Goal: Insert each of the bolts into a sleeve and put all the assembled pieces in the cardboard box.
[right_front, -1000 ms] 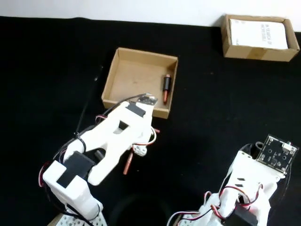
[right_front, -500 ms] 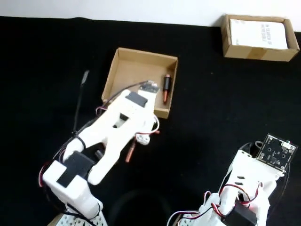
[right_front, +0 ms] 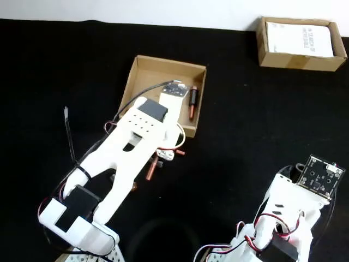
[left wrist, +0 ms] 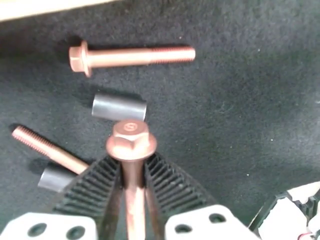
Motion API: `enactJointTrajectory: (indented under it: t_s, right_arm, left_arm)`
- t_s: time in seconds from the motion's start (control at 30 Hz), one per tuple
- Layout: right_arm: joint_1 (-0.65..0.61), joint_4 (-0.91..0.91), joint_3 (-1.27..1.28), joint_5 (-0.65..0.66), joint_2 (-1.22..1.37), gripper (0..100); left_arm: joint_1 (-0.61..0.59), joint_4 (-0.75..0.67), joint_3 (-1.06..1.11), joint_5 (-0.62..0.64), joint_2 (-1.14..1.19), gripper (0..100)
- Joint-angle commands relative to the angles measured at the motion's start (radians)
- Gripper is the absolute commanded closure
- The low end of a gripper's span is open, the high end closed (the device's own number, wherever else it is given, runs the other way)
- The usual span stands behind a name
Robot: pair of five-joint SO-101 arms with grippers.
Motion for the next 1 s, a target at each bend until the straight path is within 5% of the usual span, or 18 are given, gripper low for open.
enactJointTrajectory:
  t_s: [0.0, 0.37, 0.6, 0.83, 0.97]
  right_arm:
    - [0.012, -0.024, -0.01, 0.006, -0.004, 99.1]
    - [-0.145, -0.008, -0.139, -0.002, -0.005, 99.1]
    - [-0.397, 0.174, -0.228, -0.14, -0.005, 99.1]
    - [-0.753, 0.266, -0.217, -0.149, -0.001, 99.1]
    - [-0.872, 0.214, -0.125, -0.149, -0.001, 99.1]
  left_arm:
    - [-0.002, -0.041, -0.013, 0.006, -0.061, 99]
    - [0.081, -0.239, -0.05, -0.002, -0.437, 99]
    - [0.228, -0.169, 0.148, 0.005, -0.789, 99]
    - [0.208, -0.167, 0.386, -0.002, -1.033, 99]
    - [0.119, -0.44, 0.55, 0.005, -1.13, 99]
